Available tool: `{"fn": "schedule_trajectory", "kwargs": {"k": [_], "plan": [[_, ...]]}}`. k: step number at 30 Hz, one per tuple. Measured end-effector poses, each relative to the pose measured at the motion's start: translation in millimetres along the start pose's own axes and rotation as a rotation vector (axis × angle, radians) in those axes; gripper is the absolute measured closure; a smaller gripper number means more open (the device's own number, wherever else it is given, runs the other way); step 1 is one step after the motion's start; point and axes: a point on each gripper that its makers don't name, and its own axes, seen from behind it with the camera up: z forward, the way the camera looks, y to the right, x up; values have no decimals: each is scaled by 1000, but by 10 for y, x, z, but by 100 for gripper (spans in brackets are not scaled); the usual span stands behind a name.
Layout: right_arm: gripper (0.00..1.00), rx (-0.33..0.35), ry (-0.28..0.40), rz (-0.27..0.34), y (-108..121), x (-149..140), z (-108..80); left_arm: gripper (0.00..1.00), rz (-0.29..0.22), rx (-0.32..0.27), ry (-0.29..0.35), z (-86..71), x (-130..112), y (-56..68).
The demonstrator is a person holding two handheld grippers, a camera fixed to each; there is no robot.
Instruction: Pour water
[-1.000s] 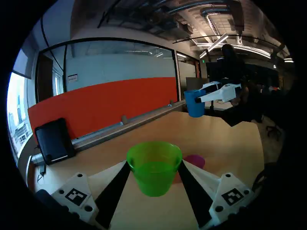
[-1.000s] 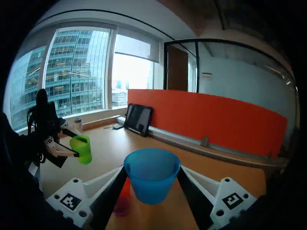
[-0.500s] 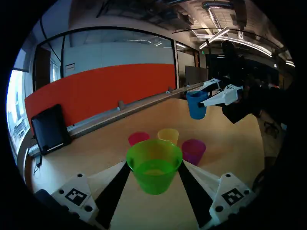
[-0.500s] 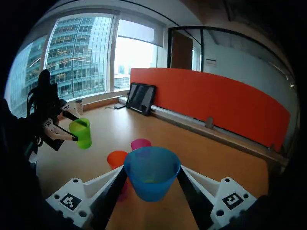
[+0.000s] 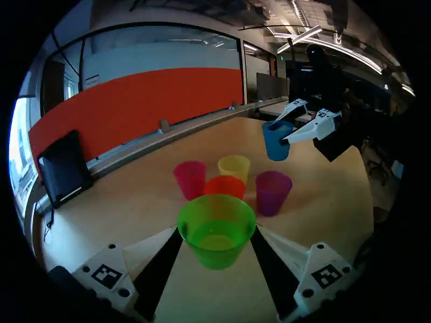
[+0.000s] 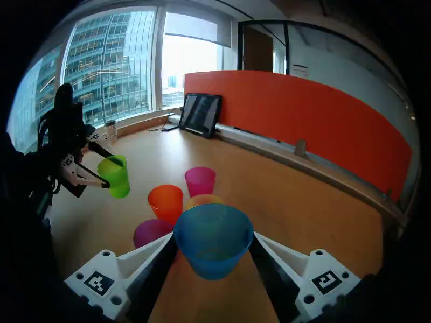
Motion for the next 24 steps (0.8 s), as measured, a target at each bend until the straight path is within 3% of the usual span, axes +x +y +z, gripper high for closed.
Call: {"fn": "schedule_trajectory", "kwargs": {"k": [10,24], "plan": [[8,9,-42,2,-4,-200,111,14,-21,-18,-66,151,-308,28],[8,17,-83,-1,-23,-389,236,14,-39,-28,-98,275,-501,8]]}}
